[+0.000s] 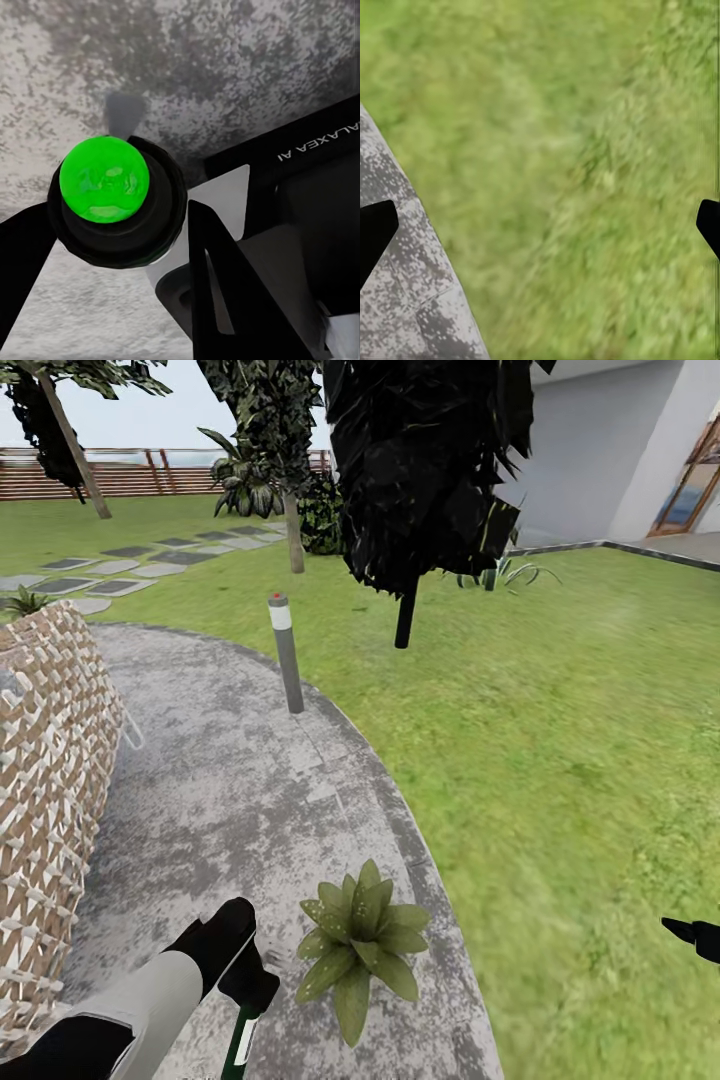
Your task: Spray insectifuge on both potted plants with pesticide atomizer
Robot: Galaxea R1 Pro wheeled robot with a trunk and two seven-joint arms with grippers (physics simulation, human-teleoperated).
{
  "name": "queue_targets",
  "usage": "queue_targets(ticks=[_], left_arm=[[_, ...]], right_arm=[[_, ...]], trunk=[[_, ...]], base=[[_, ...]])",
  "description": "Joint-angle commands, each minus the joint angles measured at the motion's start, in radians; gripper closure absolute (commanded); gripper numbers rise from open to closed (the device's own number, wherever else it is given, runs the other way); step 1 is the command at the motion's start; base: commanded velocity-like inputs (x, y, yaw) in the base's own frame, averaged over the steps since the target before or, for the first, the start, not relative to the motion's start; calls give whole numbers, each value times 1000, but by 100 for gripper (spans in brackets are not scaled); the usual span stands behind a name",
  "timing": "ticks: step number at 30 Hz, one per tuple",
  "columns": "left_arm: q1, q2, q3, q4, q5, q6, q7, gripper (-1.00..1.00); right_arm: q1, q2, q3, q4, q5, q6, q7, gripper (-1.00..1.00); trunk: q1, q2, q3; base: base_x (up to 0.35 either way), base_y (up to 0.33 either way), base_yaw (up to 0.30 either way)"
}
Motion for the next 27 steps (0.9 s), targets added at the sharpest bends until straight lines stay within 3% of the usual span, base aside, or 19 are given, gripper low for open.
queue_targets(ticks=[1, 10, 23, 27], left_arm=[[0, 0, -2, -1, -10, 2, -10, 100], [0, 0, -2, -1, -10, 2, -10, 100], [0, 0, 0, -4, -10, 2, -10, 100], [-1, 0, 0, -5, -10, 2, -10, 100]], right_arm=[[-1, 0, -2, -1, 10, 1, 10, -100], [-1, 0, -2, -1, 10, 1, 10, -100], [-1, 0, -2, -1, 10, 1, 10, -100], [-1, 0, -2, -1, 10, 1, 10, -100]], trunk=[[0, 0, -1], [0, 0, -1], [0, 0, -12], [0, 0, -12]], base=[[-146, -201, 1], [-69, -90, 12], [0, -4, 193], [0, -218, 36]])
